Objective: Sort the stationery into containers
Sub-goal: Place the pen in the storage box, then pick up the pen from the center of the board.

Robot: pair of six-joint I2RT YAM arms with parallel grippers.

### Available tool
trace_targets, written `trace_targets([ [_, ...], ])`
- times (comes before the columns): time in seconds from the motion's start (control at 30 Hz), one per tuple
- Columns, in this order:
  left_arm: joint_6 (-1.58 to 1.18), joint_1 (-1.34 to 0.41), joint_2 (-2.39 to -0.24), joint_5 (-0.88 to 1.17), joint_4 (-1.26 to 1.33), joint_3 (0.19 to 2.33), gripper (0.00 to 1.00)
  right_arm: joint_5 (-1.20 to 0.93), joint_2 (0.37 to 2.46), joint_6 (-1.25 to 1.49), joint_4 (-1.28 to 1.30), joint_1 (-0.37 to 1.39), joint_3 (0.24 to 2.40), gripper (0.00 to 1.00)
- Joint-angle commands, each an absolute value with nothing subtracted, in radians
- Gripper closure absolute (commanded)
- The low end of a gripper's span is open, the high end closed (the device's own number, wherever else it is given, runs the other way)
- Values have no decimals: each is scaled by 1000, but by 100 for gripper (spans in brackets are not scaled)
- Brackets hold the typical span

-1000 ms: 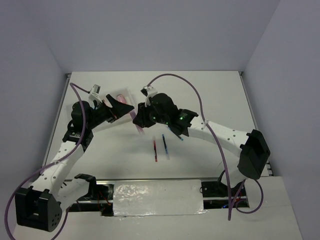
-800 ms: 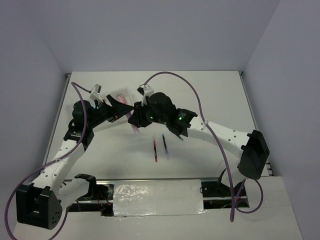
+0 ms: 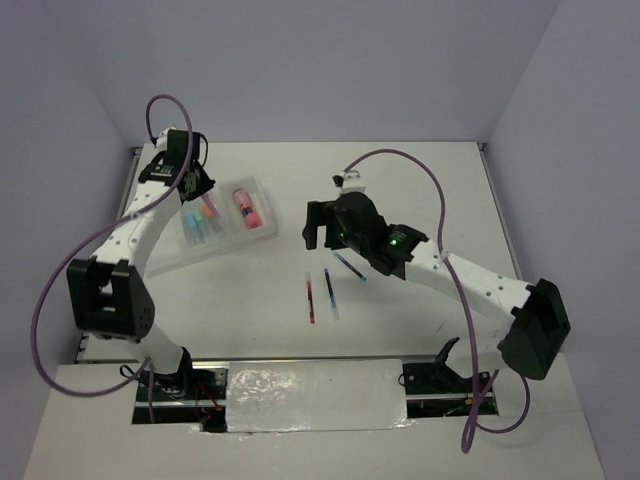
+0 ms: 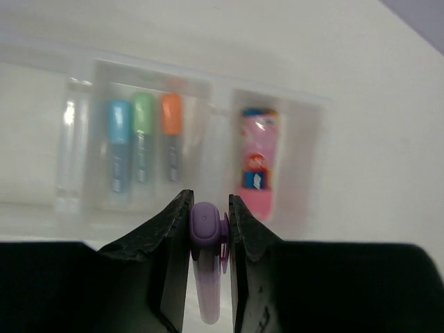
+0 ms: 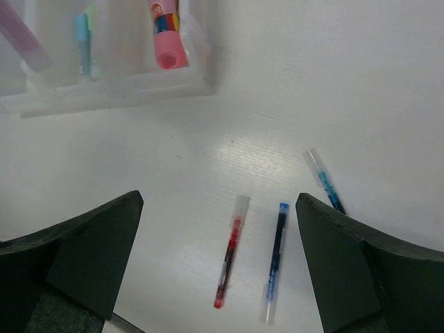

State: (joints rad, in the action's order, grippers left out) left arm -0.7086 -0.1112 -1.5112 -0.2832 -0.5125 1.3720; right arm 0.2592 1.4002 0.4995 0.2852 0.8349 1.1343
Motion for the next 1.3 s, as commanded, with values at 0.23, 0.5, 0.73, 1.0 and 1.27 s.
trace_targets([
  [0.23, -660, -51, -1836, -551, -701, 1623, 57, 261, 1108, 451, 327, 842, 934, 0],
  [0.5, -669, -67, -1741, -492, -696, 1557, 1, 256, 983, 426, 385, 842, 945, 0],
  [0.73, -704, -452, -1453, -425, -604, 1287, 1, 276, 896, 440, 483, 842, 928, 0],
  [1.0, -896, -853, -1509, -406, -502, 1058, 10, 271, 776, 482, 554, 841, 847, 2],
  [1.27, -943, -925, -1689, -394, -433, 1074, 15, 245, 724, 485, 580, 841, 801, 4],
])
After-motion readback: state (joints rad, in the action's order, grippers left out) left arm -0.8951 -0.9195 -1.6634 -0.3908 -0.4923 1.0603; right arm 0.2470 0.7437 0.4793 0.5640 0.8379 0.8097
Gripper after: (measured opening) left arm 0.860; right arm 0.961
